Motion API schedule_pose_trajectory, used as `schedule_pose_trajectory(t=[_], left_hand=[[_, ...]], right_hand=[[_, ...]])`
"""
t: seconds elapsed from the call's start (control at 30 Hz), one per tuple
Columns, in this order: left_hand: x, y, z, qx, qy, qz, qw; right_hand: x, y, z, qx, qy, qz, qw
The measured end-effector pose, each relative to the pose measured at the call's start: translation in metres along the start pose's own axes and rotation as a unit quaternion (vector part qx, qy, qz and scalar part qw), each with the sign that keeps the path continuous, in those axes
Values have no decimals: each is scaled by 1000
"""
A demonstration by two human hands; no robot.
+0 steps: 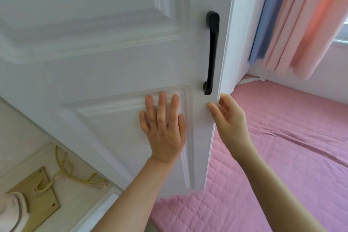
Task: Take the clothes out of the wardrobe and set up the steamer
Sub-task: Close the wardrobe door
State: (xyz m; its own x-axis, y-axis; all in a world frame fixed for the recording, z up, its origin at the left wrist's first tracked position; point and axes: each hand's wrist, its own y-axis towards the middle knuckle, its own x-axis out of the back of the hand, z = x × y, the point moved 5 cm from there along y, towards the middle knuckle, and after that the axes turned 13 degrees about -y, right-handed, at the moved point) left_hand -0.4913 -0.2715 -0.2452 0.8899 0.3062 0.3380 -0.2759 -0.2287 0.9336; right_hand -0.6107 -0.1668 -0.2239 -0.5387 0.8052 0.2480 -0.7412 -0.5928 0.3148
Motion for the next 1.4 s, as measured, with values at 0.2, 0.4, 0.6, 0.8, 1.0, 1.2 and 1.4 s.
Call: schedule_pose_trajectory(t=[0.2, 0.4, 0.6, 0.8, 1.0, 1.2, 1.4], left_hand=[[-28, 12, 22, 22, 68, 15, 997], [-45, 17, 34, 21, 119, -6, 993], [-58, 25, 46, 33, 160, -24, 986], [-73, 36, 66, 53, 201, -15, 978], [-70, 41, 84, 61, 220, 23, 973], [-45, 43, 99, -31, 253, 89, 963], [-50, 39, 118, -98, 317, 90, 939]], right_hand=[[-24, 57, -7, 9, -3, 28, 1000], [-48, 78, -24, 1, 22, 42, 999], [-66, 100, -30, 28, 15, 27, 999], [-92, 119, -35, 98, -33, 47, 994], [-117, 128, -33, 184, -133, 83, 970], [-140, 117, -33, 273, -214, 50, 937], [-153, 135, -52, 315, -288, 63, 902]])
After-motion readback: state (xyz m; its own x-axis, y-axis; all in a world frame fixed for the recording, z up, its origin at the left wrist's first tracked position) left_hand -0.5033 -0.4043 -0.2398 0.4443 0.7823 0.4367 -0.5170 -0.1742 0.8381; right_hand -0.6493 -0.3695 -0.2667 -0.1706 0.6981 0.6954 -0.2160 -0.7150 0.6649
